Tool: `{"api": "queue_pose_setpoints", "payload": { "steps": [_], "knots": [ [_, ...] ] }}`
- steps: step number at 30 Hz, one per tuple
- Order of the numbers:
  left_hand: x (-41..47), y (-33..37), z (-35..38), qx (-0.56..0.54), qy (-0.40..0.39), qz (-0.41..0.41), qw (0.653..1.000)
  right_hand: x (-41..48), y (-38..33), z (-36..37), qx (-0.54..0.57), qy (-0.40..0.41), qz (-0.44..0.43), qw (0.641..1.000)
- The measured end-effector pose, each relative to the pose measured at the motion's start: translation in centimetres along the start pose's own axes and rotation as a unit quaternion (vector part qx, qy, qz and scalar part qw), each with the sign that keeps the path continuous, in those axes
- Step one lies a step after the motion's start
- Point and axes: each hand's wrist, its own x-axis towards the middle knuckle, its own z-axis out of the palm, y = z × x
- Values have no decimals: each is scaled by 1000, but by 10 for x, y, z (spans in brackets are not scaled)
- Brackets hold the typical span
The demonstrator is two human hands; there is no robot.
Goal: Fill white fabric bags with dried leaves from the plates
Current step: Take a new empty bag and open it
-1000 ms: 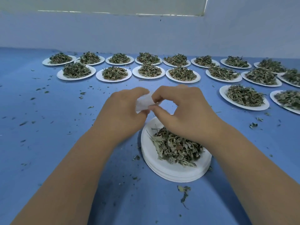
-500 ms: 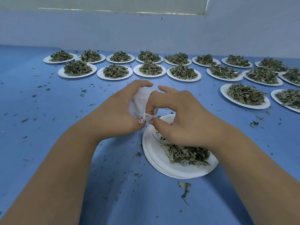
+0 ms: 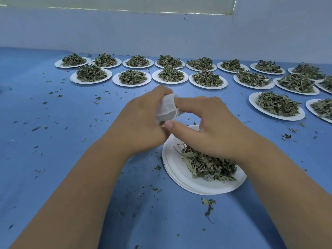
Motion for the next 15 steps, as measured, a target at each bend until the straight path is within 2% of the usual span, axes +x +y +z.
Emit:
{"api": "queue_pose_setpoints", "payload": {
  "steps": [4,8,11,13,15],
  "knots": [
    [1,-1,3,-13,-13,9,1000,-1,-3,0,83,-31,16,996],
    [-2,-2,1,-57,-59,16,996,-2,-4,1,97,-15,14,995],
    [0,-4,0,-37,-42,-12,998,-3,-4,3,68,-12,10,998],
    [1,-6,1,-11,-32,-28,999,-4,-5,0,62,21,2,998],
    [2,-7,1,11,-31,-29,999,-9,-2,-10,67,88,-13,994]
  ]
}}
